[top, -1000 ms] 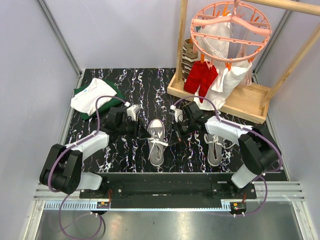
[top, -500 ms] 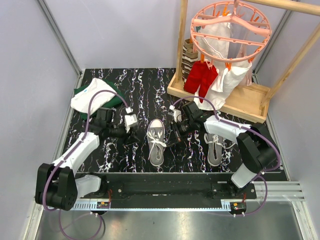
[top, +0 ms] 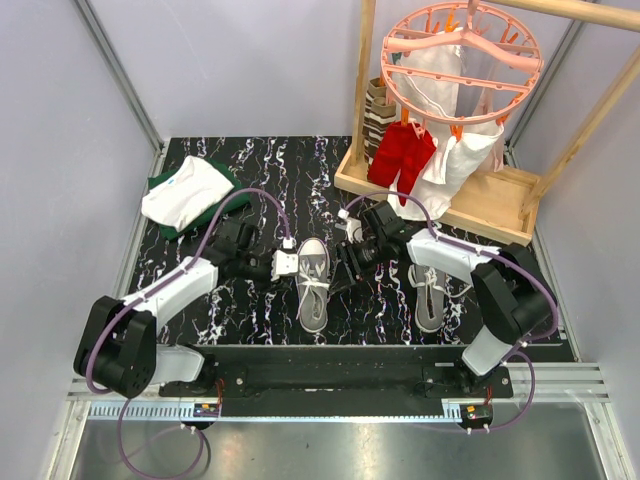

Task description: Tie the shoes

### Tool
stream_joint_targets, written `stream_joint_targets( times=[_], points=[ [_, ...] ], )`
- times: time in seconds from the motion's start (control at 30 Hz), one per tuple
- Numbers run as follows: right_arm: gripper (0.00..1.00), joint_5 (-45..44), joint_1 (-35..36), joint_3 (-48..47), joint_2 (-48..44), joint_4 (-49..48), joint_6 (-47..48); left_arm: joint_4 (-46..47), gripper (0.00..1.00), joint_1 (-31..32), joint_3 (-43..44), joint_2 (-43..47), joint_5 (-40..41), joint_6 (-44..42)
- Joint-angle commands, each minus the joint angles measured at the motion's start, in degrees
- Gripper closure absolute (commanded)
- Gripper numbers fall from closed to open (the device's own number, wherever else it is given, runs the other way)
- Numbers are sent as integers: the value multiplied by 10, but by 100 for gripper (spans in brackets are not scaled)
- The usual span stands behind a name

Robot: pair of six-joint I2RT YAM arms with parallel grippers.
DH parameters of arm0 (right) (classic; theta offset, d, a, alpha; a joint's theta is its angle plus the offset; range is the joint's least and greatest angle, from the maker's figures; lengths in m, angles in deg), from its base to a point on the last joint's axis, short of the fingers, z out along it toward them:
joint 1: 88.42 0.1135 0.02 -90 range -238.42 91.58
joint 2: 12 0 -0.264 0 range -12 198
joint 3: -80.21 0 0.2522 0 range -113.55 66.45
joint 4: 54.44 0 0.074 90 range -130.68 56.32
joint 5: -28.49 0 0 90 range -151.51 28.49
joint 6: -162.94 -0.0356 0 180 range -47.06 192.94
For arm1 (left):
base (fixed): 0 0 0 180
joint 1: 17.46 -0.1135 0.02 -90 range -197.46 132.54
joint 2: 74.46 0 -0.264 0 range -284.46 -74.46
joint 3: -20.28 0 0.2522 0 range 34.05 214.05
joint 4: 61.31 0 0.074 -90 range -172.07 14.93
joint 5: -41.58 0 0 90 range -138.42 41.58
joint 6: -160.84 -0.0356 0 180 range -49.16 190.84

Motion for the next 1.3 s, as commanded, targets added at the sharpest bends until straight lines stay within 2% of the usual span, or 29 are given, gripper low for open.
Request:
stream_joint_targets(
  times=[0.0,0.43,0.53,0.57,0.7,0.77,1.27],
  points=[
    [48,12,-14,-33,7,-4,-2,50,63,16,19,-7,33,-13],
    [46,24,-40,-44,28,-4,-15,64,60,82,38,-36,92,-16],
    [46,24,-40,-45,30,-5,-15,69,65,93,42,-43,103,-9],
    [46,24,-40,-45,30,-3,-15,70,74,94,43,-44,106,-6],
    [45,24,-40,-45,29,-4,-15,73,94,93,38,-39,132,15],
    [45,23,-40,-45,30,-4,-15,69,99,88,32,-34,137,9],
    [46,29,-40,-45,37,-4,-18,0,100,32,13,-11,147,-56]
  ],
)
